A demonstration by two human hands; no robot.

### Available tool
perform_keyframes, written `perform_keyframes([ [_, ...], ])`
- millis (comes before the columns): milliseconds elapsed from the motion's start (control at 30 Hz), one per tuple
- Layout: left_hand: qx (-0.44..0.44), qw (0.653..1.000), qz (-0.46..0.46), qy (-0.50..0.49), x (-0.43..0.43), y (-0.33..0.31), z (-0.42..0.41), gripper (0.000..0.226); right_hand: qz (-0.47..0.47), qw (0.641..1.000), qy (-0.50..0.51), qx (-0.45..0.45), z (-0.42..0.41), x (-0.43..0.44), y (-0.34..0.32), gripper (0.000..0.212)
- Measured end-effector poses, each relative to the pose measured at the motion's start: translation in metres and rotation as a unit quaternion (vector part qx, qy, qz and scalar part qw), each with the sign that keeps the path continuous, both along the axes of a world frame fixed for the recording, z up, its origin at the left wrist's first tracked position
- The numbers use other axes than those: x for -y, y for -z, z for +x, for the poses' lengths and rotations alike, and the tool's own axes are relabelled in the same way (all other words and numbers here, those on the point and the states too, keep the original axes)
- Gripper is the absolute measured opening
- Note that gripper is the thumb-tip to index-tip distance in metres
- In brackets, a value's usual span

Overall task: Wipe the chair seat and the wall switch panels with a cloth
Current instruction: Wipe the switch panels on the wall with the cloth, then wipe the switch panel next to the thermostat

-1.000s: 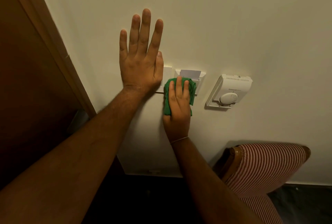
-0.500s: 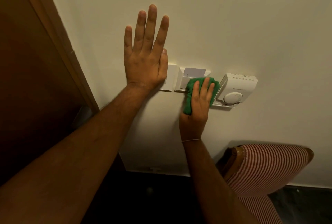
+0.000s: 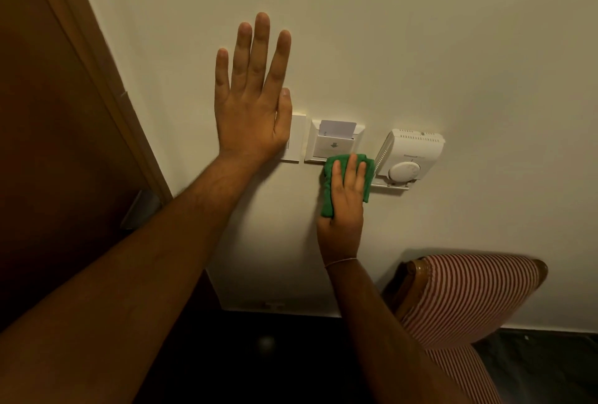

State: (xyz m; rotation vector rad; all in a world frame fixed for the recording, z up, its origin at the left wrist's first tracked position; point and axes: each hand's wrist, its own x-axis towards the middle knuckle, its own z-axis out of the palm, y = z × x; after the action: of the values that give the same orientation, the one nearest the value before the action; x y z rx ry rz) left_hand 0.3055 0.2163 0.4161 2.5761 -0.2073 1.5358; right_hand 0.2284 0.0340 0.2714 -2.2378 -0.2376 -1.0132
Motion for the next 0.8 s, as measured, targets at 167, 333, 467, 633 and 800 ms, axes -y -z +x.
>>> perform_keyframes([
  [167,-0.058,0.998,-0.001,0.022,0.009,0.040,-0.051,0.084,-0.032,0.998,-0.017,-0.043,-0.027,0.019,0.000,0.091],
  [333,-0.159,0.984,-0.045,0.068,0.036,0.141,-0.138,0.088,-0.077,0.992,-0.028,-0.095,-0.071,0.046,0.016,0.099],
  [467,-0.234,0.967,-0.021,0.097,0.071,0.203,-0.190,0.088,-0.093,0.984,-0.034,-0.147,-0.113,0.084,0.036,0.085],
  [633,-0.319,0.935,-0.025,0.157,0.142,0.247,-0.225,0.080,-0.107,0.982,0.012,-0.158,-0.171,0.160,0.082,0.067],
  [800,-0.409,0.893,-0.020,0.186,0.229,0.291,-0.250,0.082,-0.128,0.957,0.051,-0.257,-0.224,0.242,0.148,0.068],
])
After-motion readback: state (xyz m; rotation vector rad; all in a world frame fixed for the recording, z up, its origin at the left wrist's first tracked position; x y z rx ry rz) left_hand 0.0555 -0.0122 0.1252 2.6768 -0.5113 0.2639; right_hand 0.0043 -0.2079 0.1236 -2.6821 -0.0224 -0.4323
